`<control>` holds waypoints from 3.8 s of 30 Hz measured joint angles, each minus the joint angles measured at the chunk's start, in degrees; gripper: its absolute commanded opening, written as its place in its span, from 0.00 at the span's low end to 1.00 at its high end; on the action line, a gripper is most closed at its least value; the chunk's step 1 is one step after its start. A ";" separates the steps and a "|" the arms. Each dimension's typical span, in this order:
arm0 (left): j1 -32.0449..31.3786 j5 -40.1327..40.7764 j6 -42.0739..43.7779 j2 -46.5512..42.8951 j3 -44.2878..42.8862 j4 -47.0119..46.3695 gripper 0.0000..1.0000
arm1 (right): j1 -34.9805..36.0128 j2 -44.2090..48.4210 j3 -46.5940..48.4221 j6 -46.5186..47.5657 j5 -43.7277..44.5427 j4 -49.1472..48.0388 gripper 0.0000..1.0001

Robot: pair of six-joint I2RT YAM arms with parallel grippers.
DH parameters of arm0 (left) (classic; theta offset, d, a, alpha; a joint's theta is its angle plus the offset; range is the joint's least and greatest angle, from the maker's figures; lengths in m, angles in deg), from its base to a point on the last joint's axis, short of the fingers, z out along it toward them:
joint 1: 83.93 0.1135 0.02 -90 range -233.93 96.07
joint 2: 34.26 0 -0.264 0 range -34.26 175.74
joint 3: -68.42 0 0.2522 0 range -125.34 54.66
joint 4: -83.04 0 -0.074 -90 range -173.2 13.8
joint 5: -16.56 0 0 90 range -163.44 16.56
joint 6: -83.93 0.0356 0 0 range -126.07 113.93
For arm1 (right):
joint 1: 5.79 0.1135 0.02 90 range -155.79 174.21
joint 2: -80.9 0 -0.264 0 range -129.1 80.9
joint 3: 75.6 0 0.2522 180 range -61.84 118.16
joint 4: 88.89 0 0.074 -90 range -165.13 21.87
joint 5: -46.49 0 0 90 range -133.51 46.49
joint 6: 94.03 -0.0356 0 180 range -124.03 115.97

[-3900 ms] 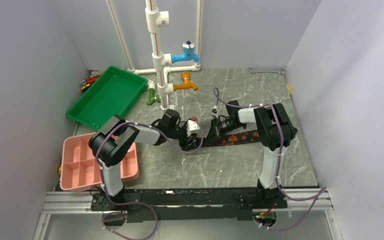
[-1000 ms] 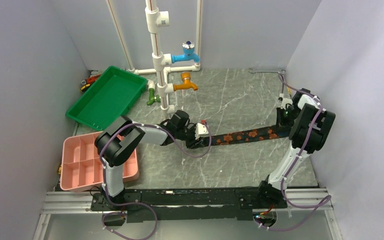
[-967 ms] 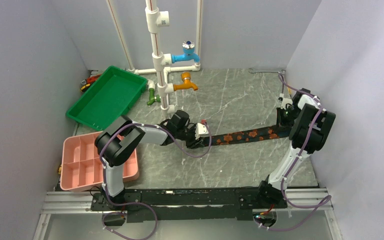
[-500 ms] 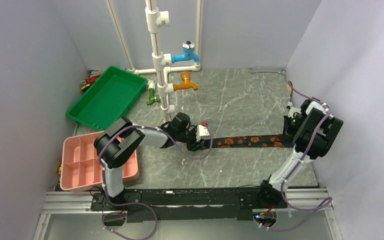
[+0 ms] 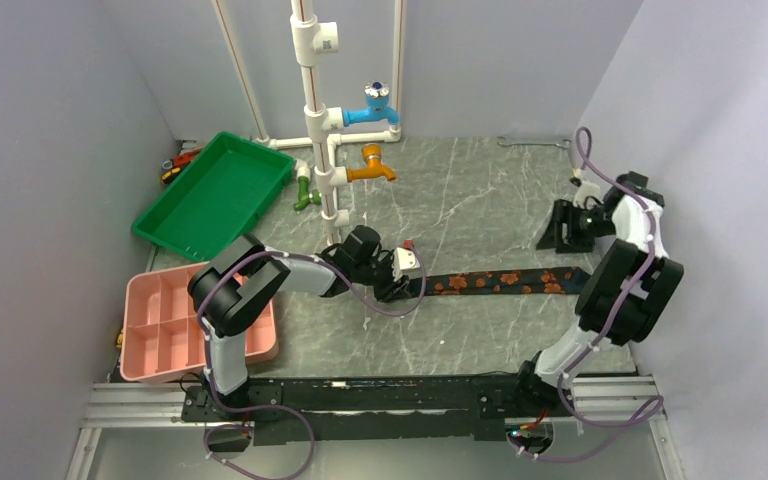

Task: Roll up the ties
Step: Roll the tie at the center of the board.

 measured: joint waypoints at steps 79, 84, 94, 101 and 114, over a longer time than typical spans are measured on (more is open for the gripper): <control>5.70 1.09 -1.62 -20.28 9.84 -1.46 0.99 | 44.30 -12.79 -20.44 -37.70 -30.08 -38.23 0.00; 6.67 -1.44 -7.67 -19.43 6.21 -1.73 0.99 | 43.10 -14.10 -19.67 -36.02 -31.45 -35.85 0.00; 6.32 -4.59 -8.33 -11.54 9.81 -10.91 1.00 | 42.71 -14.84 -19.32 -35.41 -32.24 -35.23 0.00; 4.42 -4.24 -4.85 -3.80 12.26 -19.06 0.90 | 42.38 -16.11 -18.05 -35.04 -33.14 -33.35 0.00; 0.63 -2.12 -5.05 5.44 6.27 -25.66 0.45 | 42.38 -16.11 -18.05 -34.91 -33.18 -33.33 0.05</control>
